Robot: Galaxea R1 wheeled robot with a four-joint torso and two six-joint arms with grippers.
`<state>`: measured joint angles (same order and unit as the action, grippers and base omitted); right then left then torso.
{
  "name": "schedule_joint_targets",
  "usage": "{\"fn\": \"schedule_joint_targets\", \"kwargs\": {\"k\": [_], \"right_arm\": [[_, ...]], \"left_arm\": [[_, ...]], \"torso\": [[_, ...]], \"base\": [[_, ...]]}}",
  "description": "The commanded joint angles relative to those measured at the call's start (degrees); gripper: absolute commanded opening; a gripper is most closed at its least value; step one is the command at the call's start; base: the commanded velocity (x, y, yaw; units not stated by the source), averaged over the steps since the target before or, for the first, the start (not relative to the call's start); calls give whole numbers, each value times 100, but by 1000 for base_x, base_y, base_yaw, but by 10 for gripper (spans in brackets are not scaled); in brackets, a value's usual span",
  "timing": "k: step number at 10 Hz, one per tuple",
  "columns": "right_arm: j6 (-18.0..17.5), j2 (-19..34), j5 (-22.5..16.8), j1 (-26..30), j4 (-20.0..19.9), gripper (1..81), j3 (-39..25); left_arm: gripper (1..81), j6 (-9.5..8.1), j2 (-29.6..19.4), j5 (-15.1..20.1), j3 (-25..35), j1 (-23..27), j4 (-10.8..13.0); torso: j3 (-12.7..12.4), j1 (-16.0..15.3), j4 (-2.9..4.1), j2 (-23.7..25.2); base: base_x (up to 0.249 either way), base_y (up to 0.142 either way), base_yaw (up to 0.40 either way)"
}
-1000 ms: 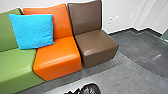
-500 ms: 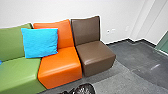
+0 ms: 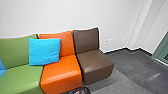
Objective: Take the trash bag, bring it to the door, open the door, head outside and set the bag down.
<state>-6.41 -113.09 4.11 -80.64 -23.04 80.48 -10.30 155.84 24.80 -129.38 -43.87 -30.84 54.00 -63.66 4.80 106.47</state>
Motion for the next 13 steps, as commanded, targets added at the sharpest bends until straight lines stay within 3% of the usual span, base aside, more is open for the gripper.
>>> {"fn": "schedule_joint_targets", "kwargs": {"k": [1, 6, 8, 10, 13], "right_arm": [[17, 285, -428, 193, 10, 811, 27], [79, -321, -428, 157, 36, 811, 379], [166, -515, -428, 122, 45, 811, 537], [272, -700, -428, 96, 54, 811, 705], [351, -1016, -428, 70, 186, 811, 933]], "left_arm": [[10, 159, -377, 394, 412, 446, -53], [10, 643, -1273, 394, 1475, -99, -45], [10, 712, -1703, 368, 2080, -389, -45], [10, 863, -1784, 342, 2197, -722, -36], [10, 1302, -1679, -9, 2153, -1400, -36]], "torso": [[9, 358, 0, -557], [-101, 966, 0, -1498], [-507, 1241, 0, -1928], [-711, 1453, 0, -2265], [-1197, 1851, 0, -2868]], "base": [[0, 0, 0], [0, 0, 0], [0, 0, 0], [0, 0, 0], [0, 0, 0]]}}
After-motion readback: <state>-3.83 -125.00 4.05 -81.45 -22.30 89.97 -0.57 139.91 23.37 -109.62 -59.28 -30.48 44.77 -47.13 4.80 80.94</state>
